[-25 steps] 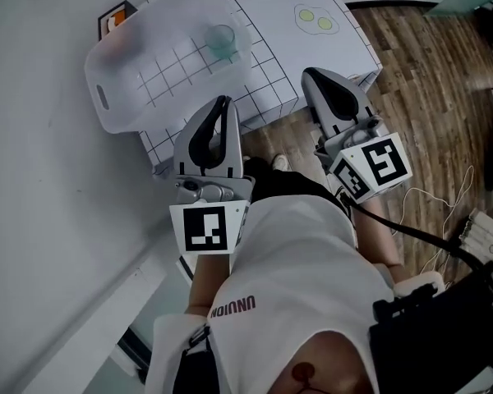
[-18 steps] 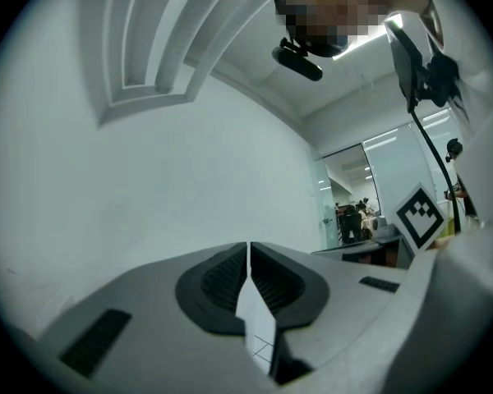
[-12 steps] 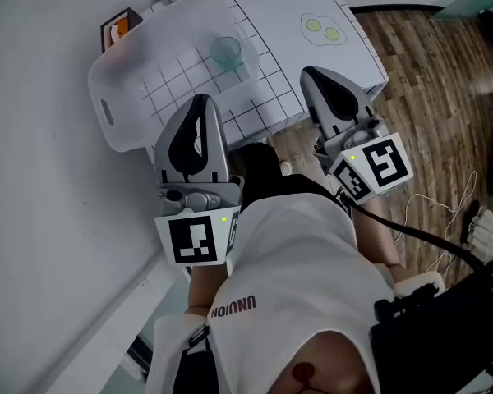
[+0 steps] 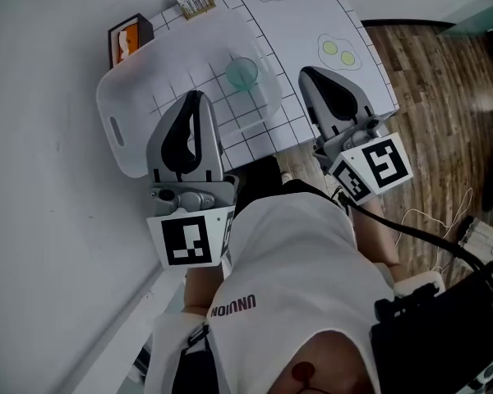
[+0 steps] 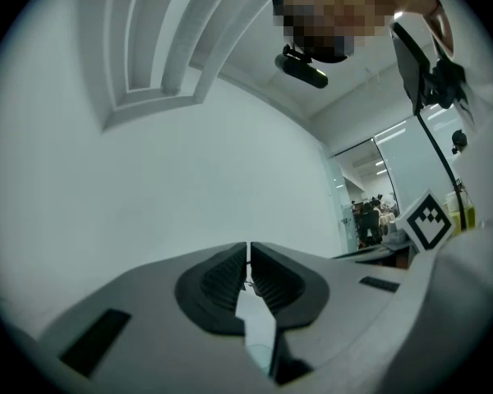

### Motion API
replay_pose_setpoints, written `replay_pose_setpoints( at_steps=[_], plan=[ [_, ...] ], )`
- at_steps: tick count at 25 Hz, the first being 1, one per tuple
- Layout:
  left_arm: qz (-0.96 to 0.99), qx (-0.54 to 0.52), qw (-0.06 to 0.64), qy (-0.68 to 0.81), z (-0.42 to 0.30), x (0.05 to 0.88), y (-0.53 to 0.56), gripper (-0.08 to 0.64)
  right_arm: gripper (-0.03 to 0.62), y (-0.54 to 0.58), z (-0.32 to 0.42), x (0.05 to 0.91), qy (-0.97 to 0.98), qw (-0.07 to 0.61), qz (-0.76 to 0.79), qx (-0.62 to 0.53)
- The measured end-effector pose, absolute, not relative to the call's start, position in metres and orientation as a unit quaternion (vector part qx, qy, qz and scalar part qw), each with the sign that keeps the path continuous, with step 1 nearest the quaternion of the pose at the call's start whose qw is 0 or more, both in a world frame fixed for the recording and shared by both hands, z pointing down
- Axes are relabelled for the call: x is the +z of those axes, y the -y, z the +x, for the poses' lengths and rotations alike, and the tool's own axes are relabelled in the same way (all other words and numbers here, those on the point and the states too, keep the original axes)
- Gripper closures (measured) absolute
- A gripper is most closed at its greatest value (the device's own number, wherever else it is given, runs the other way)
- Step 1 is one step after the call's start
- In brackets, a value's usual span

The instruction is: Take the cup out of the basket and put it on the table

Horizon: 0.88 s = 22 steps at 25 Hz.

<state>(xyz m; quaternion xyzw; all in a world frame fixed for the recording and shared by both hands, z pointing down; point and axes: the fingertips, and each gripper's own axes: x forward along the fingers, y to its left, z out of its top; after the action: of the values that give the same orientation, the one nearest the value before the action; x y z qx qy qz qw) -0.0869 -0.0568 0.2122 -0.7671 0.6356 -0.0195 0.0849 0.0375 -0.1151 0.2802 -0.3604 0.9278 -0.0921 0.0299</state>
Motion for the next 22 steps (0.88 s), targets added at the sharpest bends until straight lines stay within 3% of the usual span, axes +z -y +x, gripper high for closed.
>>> replay_pose_setpoints(
  at_steps=[9, 18, 22],
  plan=[
    [-0.743, -0.043, 0.084, -0.662, -0.13, 0.214, 0.094, 0.534, 0.572, 0.152, 0.0, 0.275, -0.94, 0.027, -0.327, -0.09],
    [-0.759, -0.104, -0.003, -0.643, -0.149, 0.257, 0.137, 0.532, 0.572, 0.179, -0.019, 0.277, -0.943, 0.013, -0.32, -0.091],
    [-0.778, -0.137, -0.027, -0.613, -0.149, 0.28, 0.156, 0.479, 0.572, 0.188, -0.021, 0.28, -0.942, 0.006, -0.321, -0.095]
  ],
)
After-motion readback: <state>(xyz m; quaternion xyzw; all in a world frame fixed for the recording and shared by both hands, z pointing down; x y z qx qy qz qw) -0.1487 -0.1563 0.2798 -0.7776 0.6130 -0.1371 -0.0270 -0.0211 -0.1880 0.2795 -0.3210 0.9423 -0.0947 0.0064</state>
